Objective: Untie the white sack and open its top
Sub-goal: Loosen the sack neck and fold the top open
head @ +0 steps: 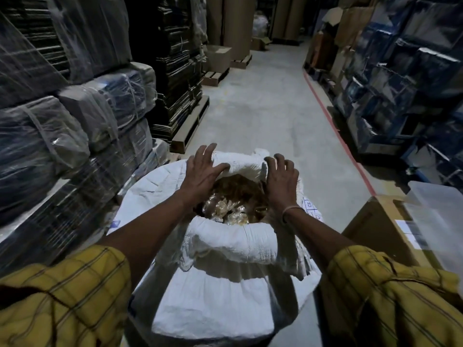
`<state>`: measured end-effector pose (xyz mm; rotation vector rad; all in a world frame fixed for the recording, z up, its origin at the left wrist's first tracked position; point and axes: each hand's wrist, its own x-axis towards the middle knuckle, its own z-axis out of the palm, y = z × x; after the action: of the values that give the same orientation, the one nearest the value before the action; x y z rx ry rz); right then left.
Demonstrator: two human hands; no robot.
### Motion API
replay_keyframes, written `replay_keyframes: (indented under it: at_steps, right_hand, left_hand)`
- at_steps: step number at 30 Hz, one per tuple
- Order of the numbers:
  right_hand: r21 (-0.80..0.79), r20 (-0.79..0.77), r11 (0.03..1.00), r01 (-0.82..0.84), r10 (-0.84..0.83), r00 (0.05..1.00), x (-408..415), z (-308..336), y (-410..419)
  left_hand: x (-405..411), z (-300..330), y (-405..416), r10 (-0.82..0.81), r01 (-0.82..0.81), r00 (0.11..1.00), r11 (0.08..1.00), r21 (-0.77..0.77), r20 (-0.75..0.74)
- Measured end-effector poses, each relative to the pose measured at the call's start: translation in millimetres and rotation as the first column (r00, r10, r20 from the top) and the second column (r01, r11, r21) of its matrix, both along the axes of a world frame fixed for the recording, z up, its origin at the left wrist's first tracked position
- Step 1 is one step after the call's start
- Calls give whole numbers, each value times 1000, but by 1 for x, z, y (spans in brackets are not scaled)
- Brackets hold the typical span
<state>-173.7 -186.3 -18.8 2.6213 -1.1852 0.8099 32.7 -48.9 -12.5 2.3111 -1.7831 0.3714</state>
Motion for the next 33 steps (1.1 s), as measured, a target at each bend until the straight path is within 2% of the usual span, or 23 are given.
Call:
replay_keyframes:
  at_steps: [3, 6, 8, 10, 11, 12, 13, 14, 16, 17, 18, 20, 22, 24, 26, 28, 30, 32, 33]
  right_hand:
    - [228, 35, 974, 3, -11, 999, 22, -5, -11]
    - [396, 149, 917, -51, -9, 989, 32, -9, -30]
    - [590, 244, 796, -133, -19, 970, 38, -7, -42]
    - [744, 288, 639, -198, -39, 957, 41, 0, -57]
    - [772, 246, 600, -207, 17, 969, 39, 5, -65]
    - [770, 158, 605, -201, 123, 980, 36, 9, -76]
    - [771, 40, 609, -188, 248, 968, 31, 12, -84]
    - [820, -71, 560, -120, 308, 949, 26, 15, -91]
    - [897, -234, 440, 38, 401, 885, 18, 8, -115]
    - [906, -243, 419, 58, 403, 883, 17, 5, -119]
    - [930, -186, 362, 57, 334, 924, 20, 1, -119]
    - [925, -114, 377, 43, 168, 979, 29, -3, -106]
    - [809, -75, 571, 140, -136, 988, 36, -15, -96]
    - [640, 74, 754, 149, -253, 964, 39, -17, -72]
    - [371, 39, 910, 187, -216, 976, 37, -17, -53]
    - [128, 11, 968, 214, -217, 976, 36, -14, -39]
    - [44, 87, 977, 210, -213, 973, 30, -2, -23]
    - [61, 205, 978, 197, -206, 957, 18, 10, -7]
    - [87, 264, 978, 187, -204, 943, 10, 16, 2]
  left_hand:
    - [0, 1, -24, 39, -34, 991, 999, 41, -131]
    - [1, 9, -37, 83, -83, 989, 997, 5, -126]
    - [15, 11, -44, 56, -47, 979, 998, 50, -199]
    - [36, 19, -48, 30, -9, 931, 998, 59, -363]
    - [45, 26, -49, 17, 2, 885, 999, 41, -465]
    - [55, 30, -50, -4, 12, 818, 1000, 10, -575]
    - [62, 33, -50, -6, -9, 731, 1000, -19, -682]
    - [69, 33, -50, 12, -54, 643, 998, -30, -766]
    - [79, 27, -50, 107, -127, 521, 991, 48, -847]
    - [79, 23, -48, 162, -128, 505, 985, 112, -848]
    - [78, 16, -46, 187, -111, 511, 982, 151, -839]
    - [74, 6, -46, 159, -104, 622, 987, 120, -767]
    - [67, -4, -44, 120, -154, 803, 988, -8, -584]
    - [54, -12, -42, 161, -205, 934, 973, -110, -319]
    - [37, -9, -36, 165, -181, 981, 969, -166, -106]
    - [23, 4, -25, 135, -149, 988, 961, -234, -72]
    - [19, 11, -12, 117, -130, 991, 960, -248, -66]
    - [13, 14, 3, 147, -144, 989, 969, -199, -1]
    - [8, 16, 11, 187, -188, 982, 962, -196, -24]
